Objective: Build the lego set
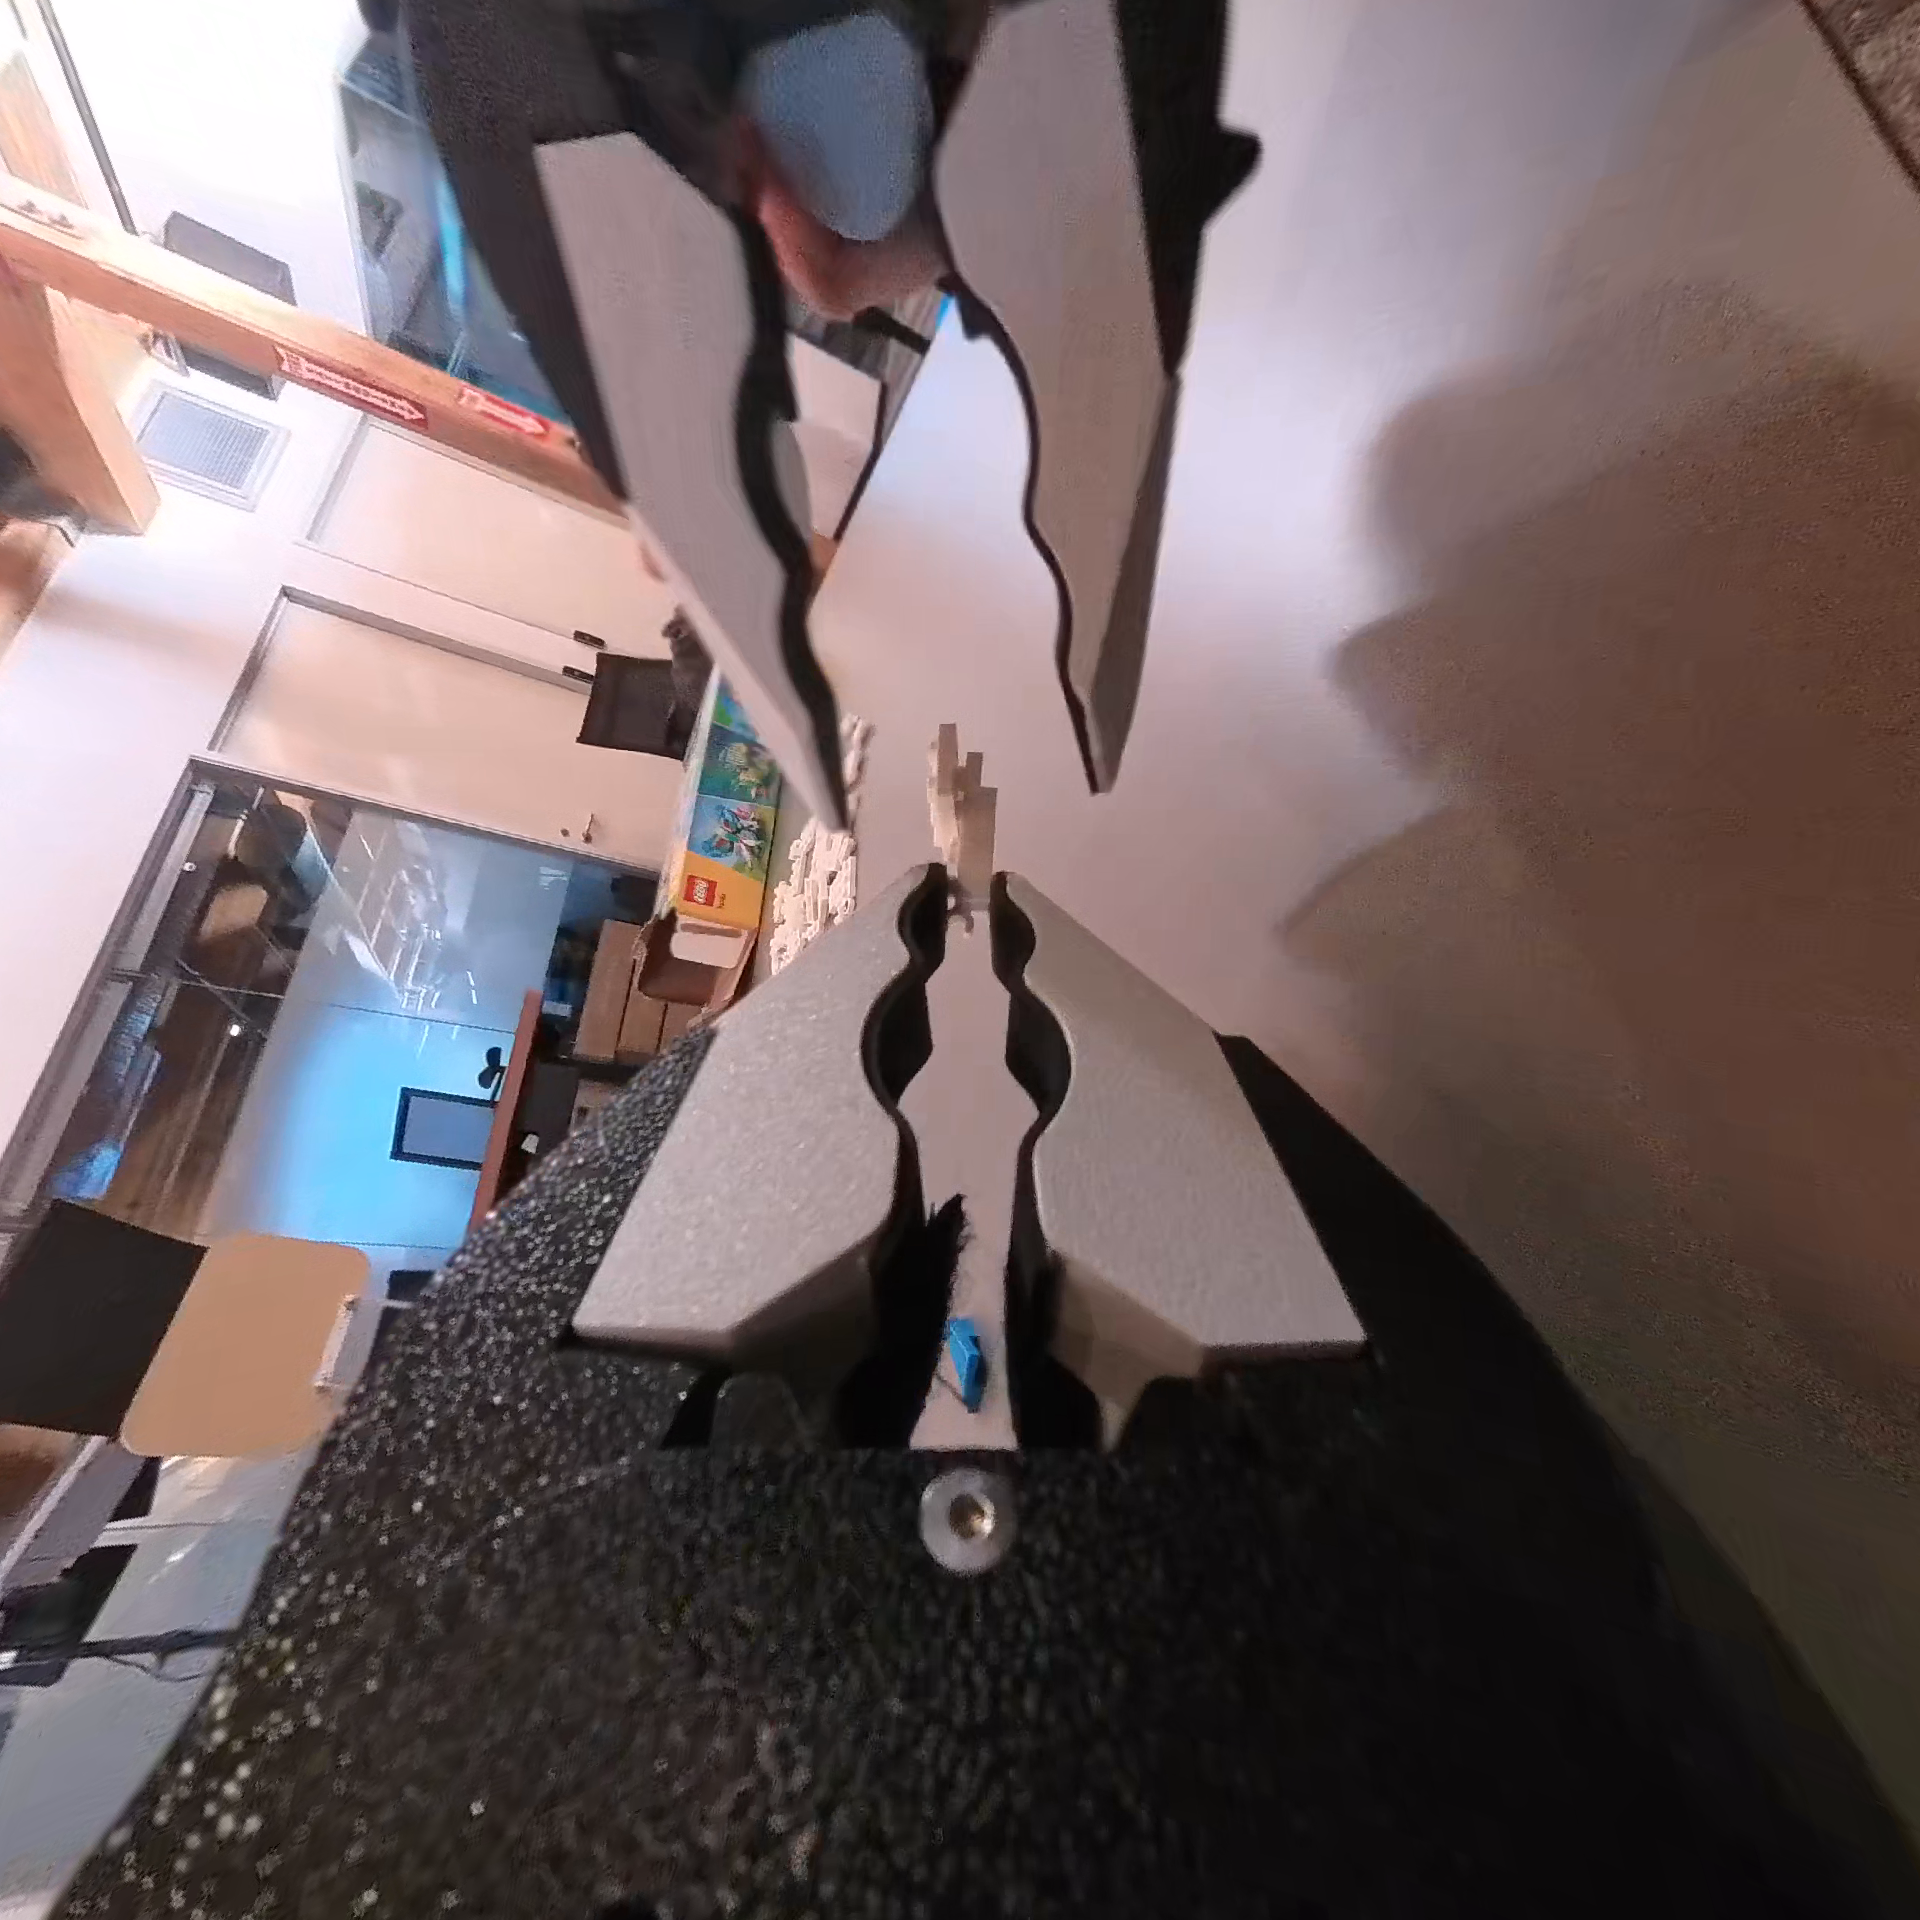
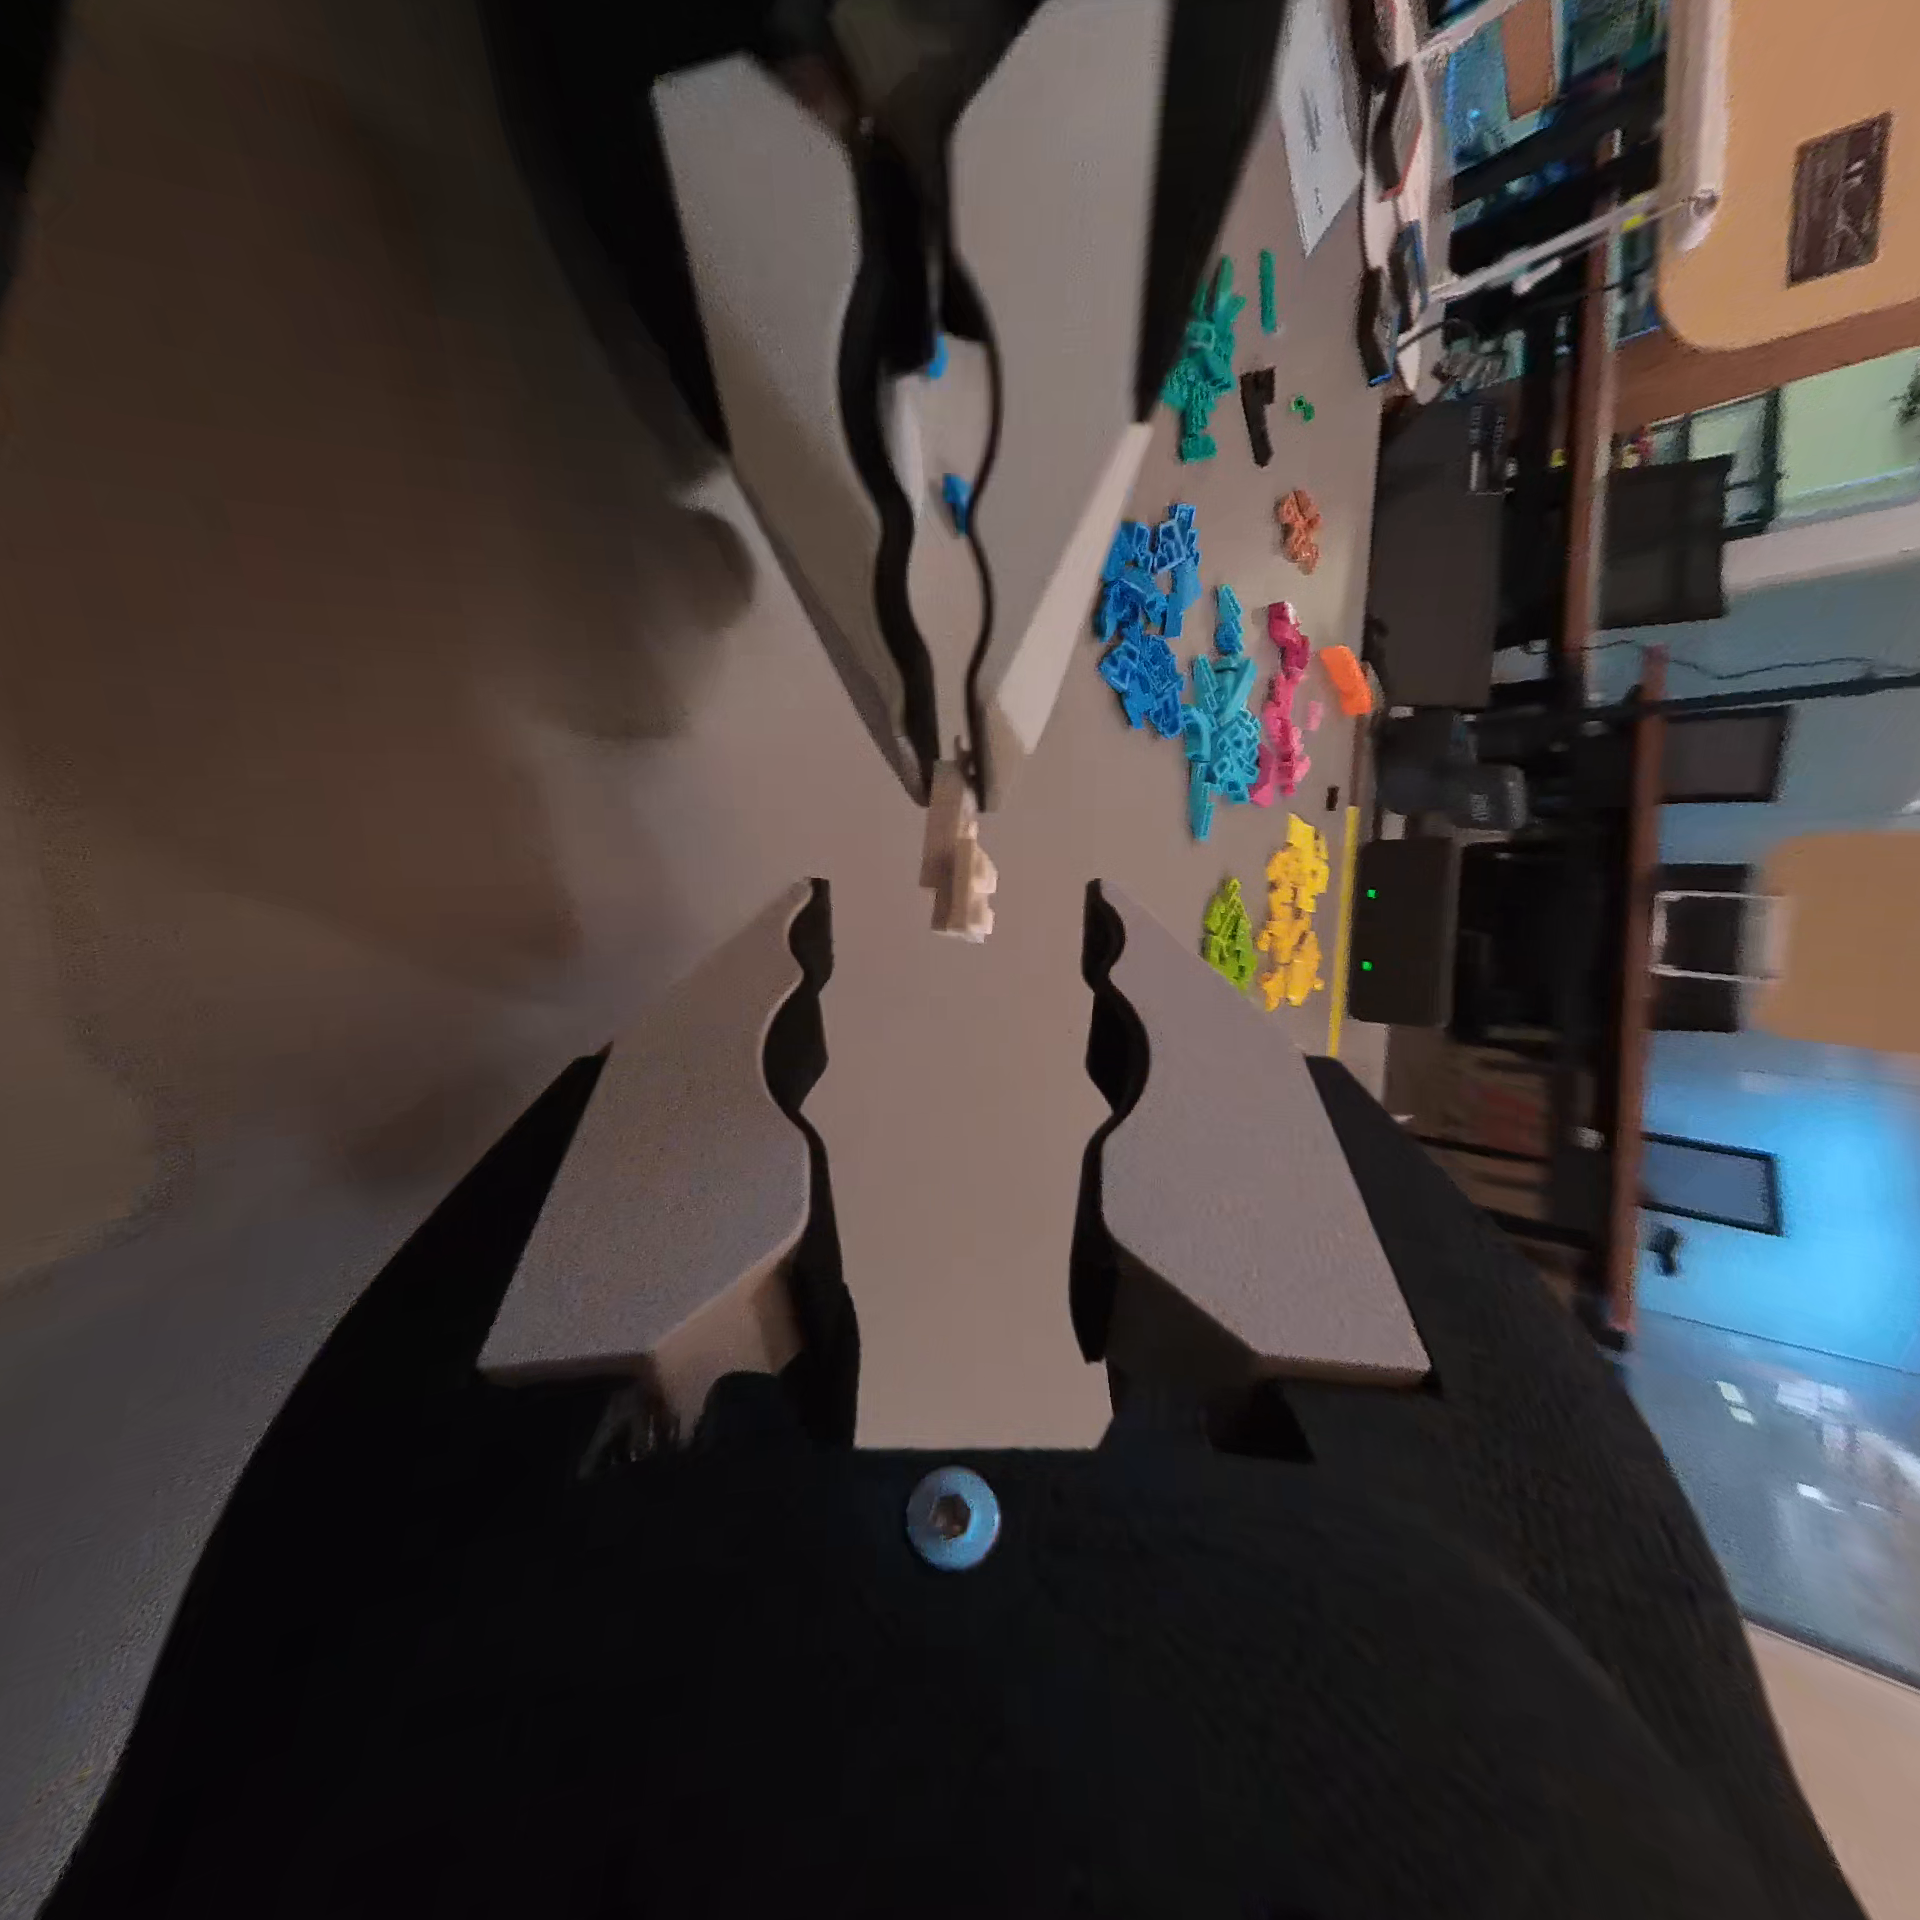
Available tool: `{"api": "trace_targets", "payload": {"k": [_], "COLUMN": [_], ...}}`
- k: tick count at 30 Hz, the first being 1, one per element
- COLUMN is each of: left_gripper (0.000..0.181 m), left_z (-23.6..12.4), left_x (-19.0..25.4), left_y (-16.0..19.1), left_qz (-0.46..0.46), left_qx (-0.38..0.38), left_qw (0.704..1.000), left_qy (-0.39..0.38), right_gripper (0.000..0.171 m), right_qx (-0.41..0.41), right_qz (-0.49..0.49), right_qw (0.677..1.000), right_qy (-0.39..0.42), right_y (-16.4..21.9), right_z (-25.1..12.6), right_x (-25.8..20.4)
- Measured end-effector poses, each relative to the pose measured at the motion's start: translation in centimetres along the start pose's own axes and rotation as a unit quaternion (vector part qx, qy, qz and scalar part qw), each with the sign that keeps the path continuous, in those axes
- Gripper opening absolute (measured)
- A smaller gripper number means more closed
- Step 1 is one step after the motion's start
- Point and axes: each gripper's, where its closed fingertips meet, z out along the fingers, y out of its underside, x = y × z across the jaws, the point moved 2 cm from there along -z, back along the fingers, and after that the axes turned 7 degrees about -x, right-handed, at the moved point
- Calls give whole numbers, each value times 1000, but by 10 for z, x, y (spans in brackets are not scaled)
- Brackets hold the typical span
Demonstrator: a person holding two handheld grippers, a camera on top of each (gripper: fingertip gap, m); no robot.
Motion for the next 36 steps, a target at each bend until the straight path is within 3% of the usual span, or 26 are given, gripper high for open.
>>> {"api": "trace_targets", "payload": {"k": [5,18,21,23,25,28,30,36], "left_gripper": [5,5,5,5,5,5,5,5], "left_z": [-1,-3,-3,-3,-5,-15,-28,-90], "left_x": [-1,0,-1,-6,-13,-32,-48,-102], "left_y": [0,0,1,2,5,3,-1,-3], "left_qz": [-19,-21,-19,-36,-72,-167,-250,-407], "left_qx": [6,4,1,0,8,53,102,226], "left_qw": [1000,1000,1000,999,997,984,963,885], "left_qy": [4,11,11,2,0,-1,11,19], "right_gripper": [11,7,9,50,91,89,89,85], "right_qx": [-20,-78,-44,-17,18,134,182,224], "right_qz": [-28,-118,-36,77,214,390,458,483], "right_qw": [998,988,997,996,974,893,842,792], "right_qy": [49,67,49,44,75,179,219,299], "right_y": [1,0,1,6,18,39,52,53], "right_z": [6,5,7,4,-2,-23,-28,-23], "right_x": [2,0,1,12,36,75,87,110]}}
